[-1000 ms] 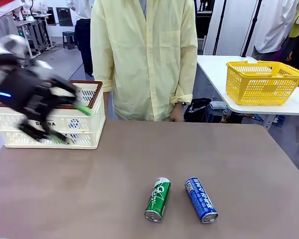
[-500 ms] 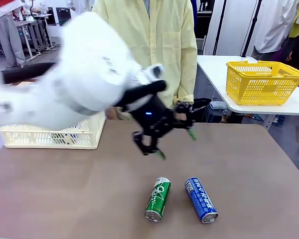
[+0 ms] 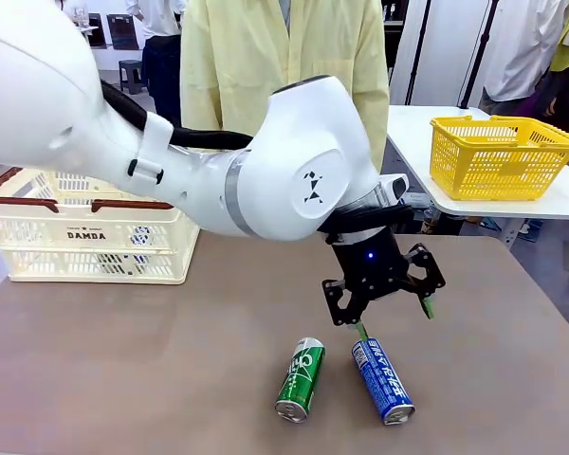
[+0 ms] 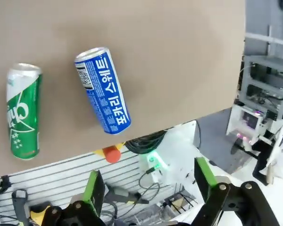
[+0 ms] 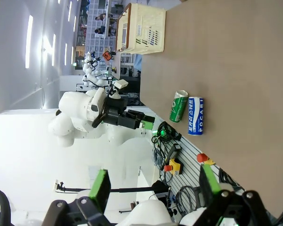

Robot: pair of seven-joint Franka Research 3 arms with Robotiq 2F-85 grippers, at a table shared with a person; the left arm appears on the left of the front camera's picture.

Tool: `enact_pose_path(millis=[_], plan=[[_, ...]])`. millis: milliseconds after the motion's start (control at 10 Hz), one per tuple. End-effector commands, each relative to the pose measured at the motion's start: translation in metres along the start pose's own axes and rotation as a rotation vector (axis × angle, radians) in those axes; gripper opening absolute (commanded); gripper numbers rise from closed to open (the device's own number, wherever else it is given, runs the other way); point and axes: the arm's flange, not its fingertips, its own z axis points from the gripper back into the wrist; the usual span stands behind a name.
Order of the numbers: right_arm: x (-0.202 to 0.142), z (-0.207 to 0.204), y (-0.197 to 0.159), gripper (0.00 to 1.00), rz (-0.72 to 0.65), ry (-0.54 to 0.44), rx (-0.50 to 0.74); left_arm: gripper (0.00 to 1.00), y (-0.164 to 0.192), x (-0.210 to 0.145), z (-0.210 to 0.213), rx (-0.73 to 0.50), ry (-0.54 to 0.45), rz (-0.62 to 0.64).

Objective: Place the drinks into the Shopping basket.
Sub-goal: Pick up one drink and place it into the Shopping basket.

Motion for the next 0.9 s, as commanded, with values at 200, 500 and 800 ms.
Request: enact_pose_path(millis=[200, 500, 800], plan=[[-0.002, 0.0, 0.003, 1.0, -0.01, 0.013, -0.012, 1.0, 0.001, 0.001, 0.002, -0.002, -0.009, 0.005], [-0.002, 0.0, 0.003, 1.0, -0.01, 0.013, -0.012, 1.0, -0.019, -0.002, -0.046, 0.205, -0.086, -0.033], [-0.002, 0.0, 0.003, 1.0, -0.01, 0.013, -0.012, 1.0, -0.023, 0.005, -0.081, 0.265, -0.051, -0.068]])
